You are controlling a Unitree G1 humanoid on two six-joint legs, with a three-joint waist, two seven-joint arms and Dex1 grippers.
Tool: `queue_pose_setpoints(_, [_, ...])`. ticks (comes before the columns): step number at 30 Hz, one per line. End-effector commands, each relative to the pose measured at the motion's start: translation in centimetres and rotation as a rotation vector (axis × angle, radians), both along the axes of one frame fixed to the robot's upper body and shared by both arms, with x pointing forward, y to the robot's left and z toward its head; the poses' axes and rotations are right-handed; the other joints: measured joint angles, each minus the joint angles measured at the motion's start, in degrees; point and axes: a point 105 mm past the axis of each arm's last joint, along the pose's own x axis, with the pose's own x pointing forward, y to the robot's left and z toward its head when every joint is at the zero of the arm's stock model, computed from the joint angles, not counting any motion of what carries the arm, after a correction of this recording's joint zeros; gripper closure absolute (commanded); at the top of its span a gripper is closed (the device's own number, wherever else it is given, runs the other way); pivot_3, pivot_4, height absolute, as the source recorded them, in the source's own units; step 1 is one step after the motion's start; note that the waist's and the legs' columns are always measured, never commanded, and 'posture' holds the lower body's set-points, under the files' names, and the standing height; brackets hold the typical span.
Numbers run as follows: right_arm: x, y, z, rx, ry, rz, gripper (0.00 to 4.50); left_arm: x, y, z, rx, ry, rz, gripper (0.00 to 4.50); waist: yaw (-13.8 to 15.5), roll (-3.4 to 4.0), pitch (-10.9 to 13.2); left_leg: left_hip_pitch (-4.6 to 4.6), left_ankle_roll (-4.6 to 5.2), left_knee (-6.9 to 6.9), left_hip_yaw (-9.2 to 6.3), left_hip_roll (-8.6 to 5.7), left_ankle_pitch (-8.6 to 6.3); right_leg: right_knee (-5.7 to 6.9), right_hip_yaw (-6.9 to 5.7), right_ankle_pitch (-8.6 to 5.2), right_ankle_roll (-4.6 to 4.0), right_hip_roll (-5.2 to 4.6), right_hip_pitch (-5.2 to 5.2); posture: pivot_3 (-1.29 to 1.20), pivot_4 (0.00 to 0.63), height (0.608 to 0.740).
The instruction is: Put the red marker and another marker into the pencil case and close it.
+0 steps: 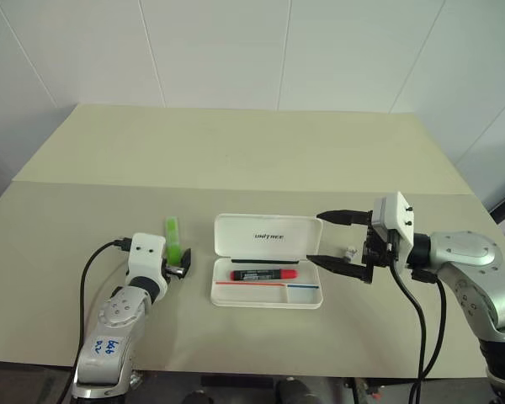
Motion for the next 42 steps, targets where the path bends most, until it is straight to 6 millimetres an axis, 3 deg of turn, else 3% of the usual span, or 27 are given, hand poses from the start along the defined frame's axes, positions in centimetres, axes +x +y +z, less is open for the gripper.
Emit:
queue_pose_setpoints(1, [-1.2, 0.1, 1.1, -0.008, -0.038, 0.047, 0.00, 0.0, 0.0, -0.2, 0.017, 0.018, 0.005, 0.64, 0.0, 0.00, 0.0, 0.00, 0.00, 0.01, 0.00, 0.00, 0.00, 0.00, 0.00, 0.00, 0.00, 0.00, 0.00, 0.00, 0.150, 0.740])
queue_pose_setpoints(9, [-1.2, 0.0, 1.4, -0.016, -0.048, 0.040, 0.00, 0.0, 0.2, -0.7, 0.026, 0.047, 0.023, 3.23, -0.5, 0.00, 0.0, 0.09, 0.05, 0.03, 0.01, 0.00, 0.05, 0.00, 0.07, 0.16, 0.03, 0.07, 0.05, 0.00, 0.150, 0.740])
queue_pose_setpoints(10, [-1.2, 0.0, 1.5, -0.016, -0.049, 0.039, 0.00, 0.0, 0.2, -0.7, 0.025, 0.049, 0.025, 3.39, -0.5, 0.00, 0.0, 0.09, 0.06, 0.03, 0.01, 0.00, 0.06, 0.00, 0.08, 0.18, 0.03, 0.08, 0.05, 0.00, 0.150, 0.740])
queue_pose_setpoints(15, [-0.9, -0.3, 1.5, -0.022, -0.054, 0.020, 0.00, 0.2, 0.3, -0.5, -0.007, 0.027, 0.045, 3.39, -0.3, 0.00, 0.0, 0.09, 0.06, 0.03, 0.02, 0.00, 0.07, 0.00, 0.09, 0.20, 0.04, 0.08, 0.05, 0.00, 0.150, 0.740])
queue_pose_setpoints(22, [-0.1, -0.8, 1.3, -0.008, -0.079, -0.035, 0.00, 1.0, 0.6, 3.2, -0.053, -0.176, 0.020, 3.39, -0.2, -0.01, 0.0, 0.06, 0.05, 0.02, 0.03, 0.00, 0.07, -0.04, 0.09, 0.21, 0.05, 0.07, 0.03, 0.00, 0.150, 0.740])
queue_pose_setpoints(28, [0.4, -1.4, 1.4, -0.001, -0.108, -0.079, 0.00, 0.6, 0.1, 7.2, -0.016, -0.367, -0.165, 3.39, 0.1, -0.01, 0.0, 0.01, 0.02, -0.07, 0.03, 0.00, 0.07, -0.17, 0.07, 0.21, 0.06, 0.03, 0.01, 0.00, 0.150, 0.740])
queue_pose_setpoints(37, [0.9, -2.9, 1.8, 0.011, -0.156, -0.160, 0.00, -0.7, -0.9, 11.3, 0.086, -0.521, -0.521, 3.39, -0.1, -0.02, 0.0, 0.01, 0.02, -0.11, 0.07, 0.01, 0.07, -0.19, 0.08, 0.20, 0.05, 0.03, 0.01, 0.00, 0.150, 0.740])
queue_pose_setpoints(42, [0.7, -4.1, 1.8, 0.004, -0.166, -0.218, 0.00, -2.2, -3.5, 12.0, 0.125, -0.483, -0.808, 3.39, -0.1, -0.02, 0.0, -0.01, 0.02, -0.15, 0.08, 0.01, 0.07, -0.23, 0.08, 0.20, 0.05, 0.03, 0.00, 0.00, 0.150, 0.740])
